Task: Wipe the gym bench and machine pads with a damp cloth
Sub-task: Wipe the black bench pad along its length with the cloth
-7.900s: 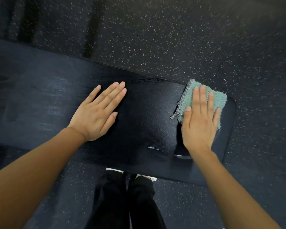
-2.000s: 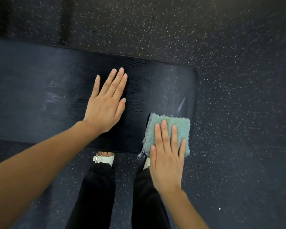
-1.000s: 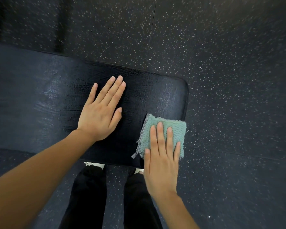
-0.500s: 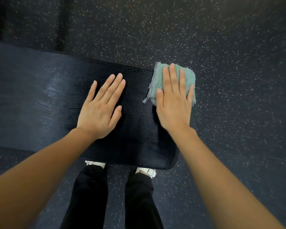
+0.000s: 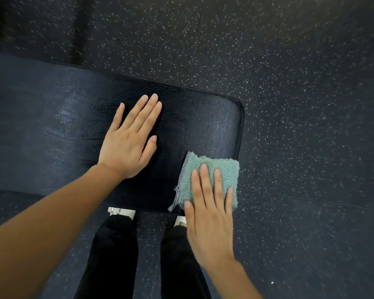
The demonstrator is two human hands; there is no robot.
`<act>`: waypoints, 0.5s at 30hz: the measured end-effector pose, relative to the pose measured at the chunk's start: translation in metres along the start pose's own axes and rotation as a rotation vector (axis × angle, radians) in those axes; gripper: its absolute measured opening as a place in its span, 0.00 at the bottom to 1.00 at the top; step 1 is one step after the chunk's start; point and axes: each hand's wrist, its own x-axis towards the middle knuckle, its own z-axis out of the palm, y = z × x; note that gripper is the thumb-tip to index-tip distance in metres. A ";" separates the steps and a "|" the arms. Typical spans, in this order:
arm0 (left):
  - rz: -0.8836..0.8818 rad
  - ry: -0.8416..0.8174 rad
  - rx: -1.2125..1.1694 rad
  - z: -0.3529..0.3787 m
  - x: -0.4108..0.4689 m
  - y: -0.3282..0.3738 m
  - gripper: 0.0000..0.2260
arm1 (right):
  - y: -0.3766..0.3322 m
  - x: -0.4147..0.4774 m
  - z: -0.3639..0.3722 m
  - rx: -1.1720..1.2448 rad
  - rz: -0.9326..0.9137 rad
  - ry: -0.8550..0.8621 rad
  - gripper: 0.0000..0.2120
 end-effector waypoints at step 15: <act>-0.001 0.016 -0.008 0.000 0.000 0.001 0.28 | 0.003 0.099 -0.012 -0.059 0.004 0.118 0.27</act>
